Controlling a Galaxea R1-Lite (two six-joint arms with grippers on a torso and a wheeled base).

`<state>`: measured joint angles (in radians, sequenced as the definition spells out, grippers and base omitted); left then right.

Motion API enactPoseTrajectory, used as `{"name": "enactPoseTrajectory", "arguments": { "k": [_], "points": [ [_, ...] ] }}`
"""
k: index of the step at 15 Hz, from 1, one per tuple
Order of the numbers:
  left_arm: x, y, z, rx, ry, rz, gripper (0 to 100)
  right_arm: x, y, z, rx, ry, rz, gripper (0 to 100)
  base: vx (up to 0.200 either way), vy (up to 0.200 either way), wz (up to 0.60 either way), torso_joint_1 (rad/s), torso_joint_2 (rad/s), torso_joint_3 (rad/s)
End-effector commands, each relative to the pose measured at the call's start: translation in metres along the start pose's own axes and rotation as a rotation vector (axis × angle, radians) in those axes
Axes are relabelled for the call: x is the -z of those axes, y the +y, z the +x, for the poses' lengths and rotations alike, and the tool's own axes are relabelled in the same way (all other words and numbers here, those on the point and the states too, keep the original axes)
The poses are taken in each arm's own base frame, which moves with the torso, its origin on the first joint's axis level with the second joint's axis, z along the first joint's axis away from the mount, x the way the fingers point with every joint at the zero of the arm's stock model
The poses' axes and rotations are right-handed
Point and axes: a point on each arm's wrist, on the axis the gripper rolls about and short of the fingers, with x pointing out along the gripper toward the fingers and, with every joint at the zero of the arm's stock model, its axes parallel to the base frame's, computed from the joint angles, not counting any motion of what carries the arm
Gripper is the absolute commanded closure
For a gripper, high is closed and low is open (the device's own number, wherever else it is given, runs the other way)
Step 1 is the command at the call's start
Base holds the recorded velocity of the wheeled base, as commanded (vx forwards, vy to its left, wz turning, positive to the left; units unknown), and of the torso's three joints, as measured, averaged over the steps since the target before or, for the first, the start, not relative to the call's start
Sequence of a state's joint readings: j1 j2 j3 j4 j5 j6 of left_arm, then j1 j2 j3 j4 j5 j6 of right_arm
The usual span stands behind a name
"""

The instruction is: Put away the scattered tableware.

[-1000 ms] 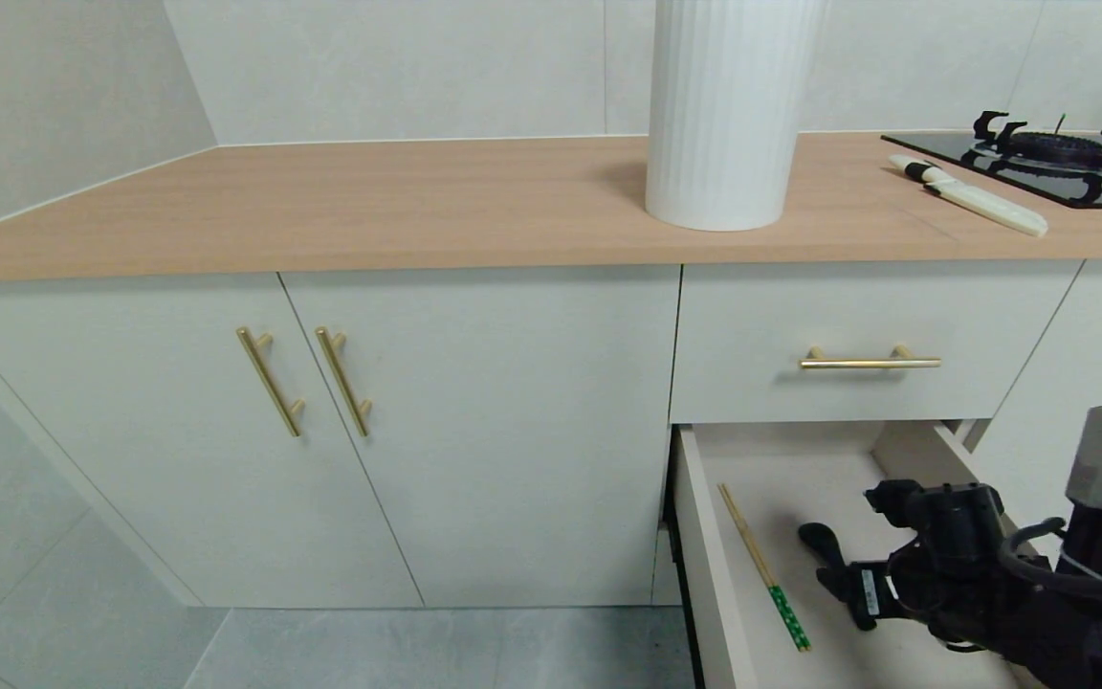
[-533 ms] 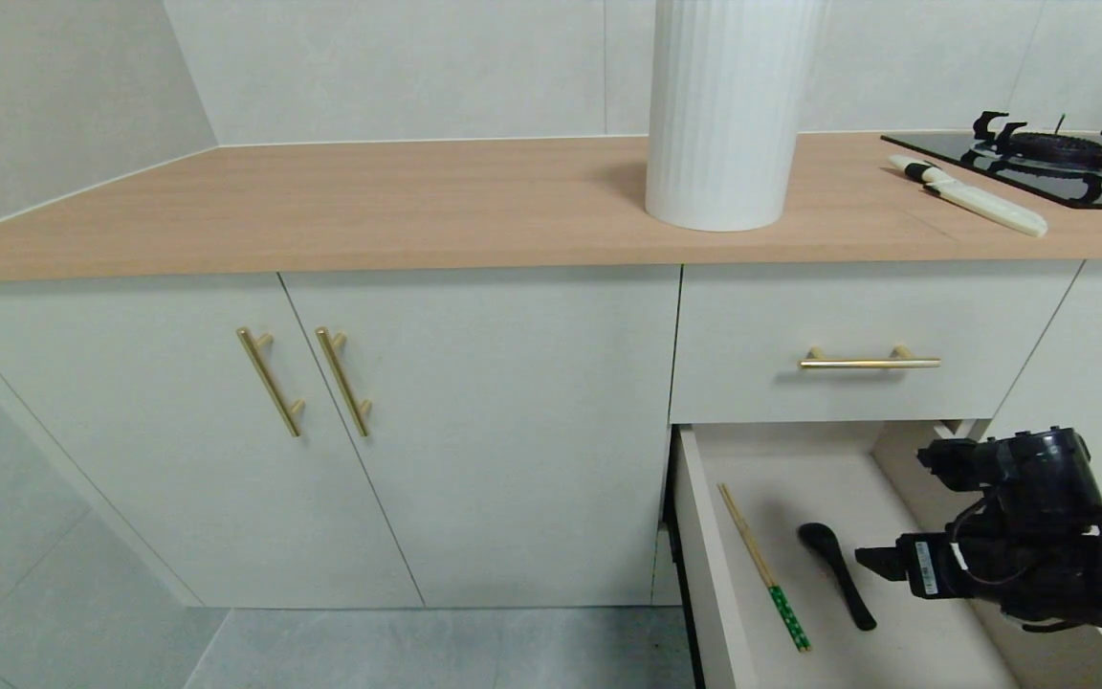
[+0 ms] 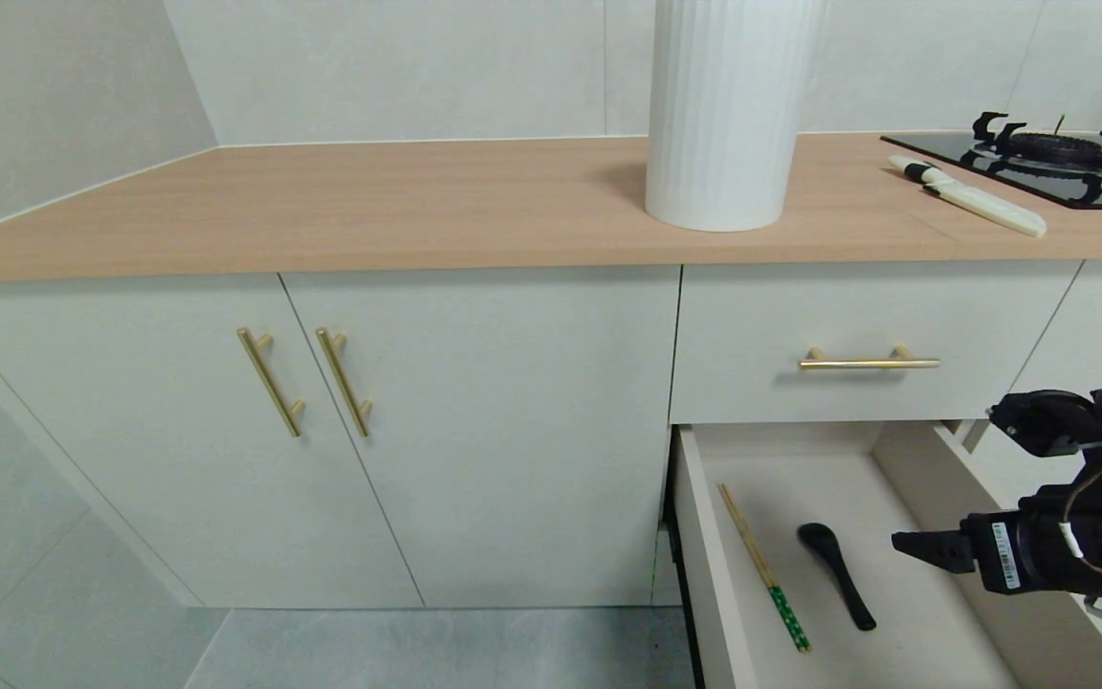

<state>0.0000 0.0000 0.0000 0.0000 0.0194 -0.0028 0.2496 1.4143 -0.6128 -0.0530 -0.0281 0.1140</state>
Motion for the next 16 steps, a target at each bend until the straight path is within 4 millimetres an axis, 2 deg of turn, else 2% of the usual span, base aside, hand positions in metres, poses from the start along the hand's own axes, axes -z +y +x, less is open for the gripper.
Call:
{"name": "enactPoseTrajectory", "arguments": {
  "k": [1, 6, 15, 16],
  "points": [
    [0.0000, 0.0000, 0.0000, -0.001, 0.000, 0.000, 0, -0.0006, 0.0073, -0.0168, -0.032, -0.047, -0.026, 0, 0.000, 0.000, 0.00, 0.000, 0.00, 0.000],
    [0.0000, 0.0000, 0.0000, -0.001, 0.000, -0.002, 0, 0.0002, 0.0084, -0.0194, -0.032, -0.051, -0.032, 0, 0.000, 0.000, 0.00, 0.000, 0.00, 0.000],
    [0.0000, 0.0000, 0.0000, -0.001, 0.000, -0.002, 0, 0.0043, 0.0117, -0.0218, -0.044, -0.023, -0.063, 0, -0.200, 0.000, 0.00, 0.001, 0.00, 0.003],
    [0.0000, 0.0000, 0.0000, -0.001, 0.000, -0.003, 0, 0.0065, 0.0139, -0.0219, -0.051, -0.007, -0.073, 0, 0.000, 0.000, 0.00, 0.000, 0.00, 0.000]
  ]
}}
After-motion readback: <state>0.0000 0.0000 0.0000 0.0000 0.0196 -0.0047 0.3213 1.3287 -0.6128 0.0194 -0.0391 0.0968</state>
